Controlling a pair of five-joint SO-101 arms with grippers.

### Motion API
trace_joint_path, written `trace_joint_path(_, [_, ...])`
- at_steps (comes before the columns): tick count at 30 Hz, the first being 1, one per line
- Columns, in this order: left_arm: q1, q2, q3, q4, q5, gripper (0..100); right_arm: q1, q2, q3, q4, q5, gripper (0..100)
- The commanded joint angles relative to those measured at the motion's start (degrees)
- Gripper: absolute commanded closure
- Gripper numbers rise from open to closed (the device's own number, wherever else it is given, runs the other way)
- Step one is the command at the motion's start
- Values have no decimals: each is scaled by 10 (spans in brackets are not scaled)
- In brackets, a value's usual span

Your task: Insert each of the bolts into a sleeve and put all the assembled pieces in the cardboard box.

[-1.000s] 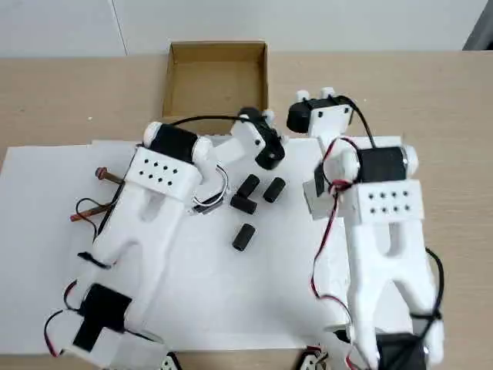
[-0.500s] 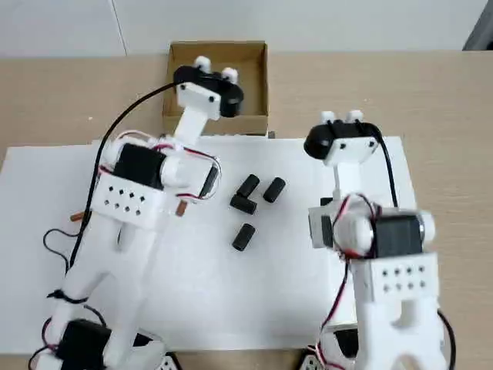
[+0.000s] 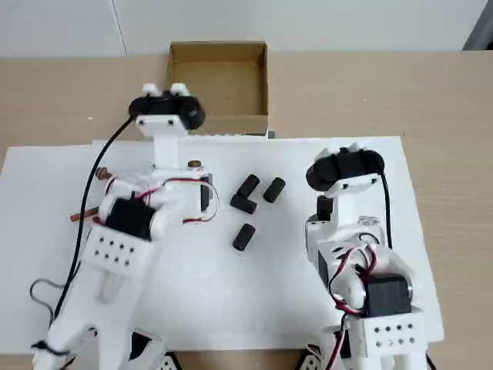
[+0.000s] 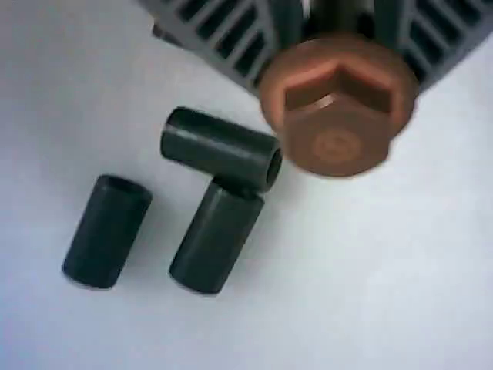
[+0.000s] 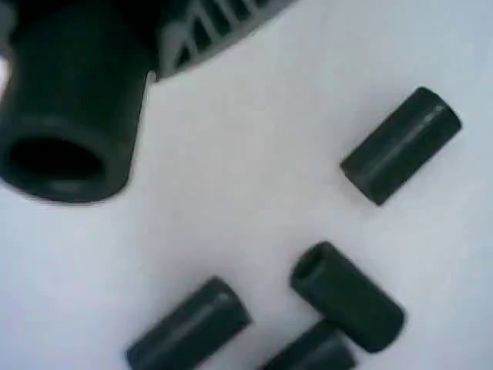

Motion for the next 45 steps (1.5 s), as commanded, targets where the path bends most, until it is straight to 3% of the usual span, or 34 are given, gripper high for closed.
trace_joint_path(1, [-1, -71, 46, -64, 31, 995, -42, -26, 28, -28, -6, 996])
trace_joint_path(6, [-2, -116, 92, -105, 77, 995, -115, -37, 78, -87, -7, 996])
trace_joint_path(14, [-2, -158, 97, -109, 156, 995, -135, -36, 111, -175, -6, 996])
trace_joint_path(24, [-2, -186, 115, -174, 250, 995, -199, -37, 118, -183, -5, 996])
trace_joint_path(30, [-1, -237, 169, -225, 255, 995, -221, -37, 119, -184, -3, 996])
trace_joint_path(45, [41, -416, 274, -225, 251, 995, -253, -37, 116, -200, 31, 996])
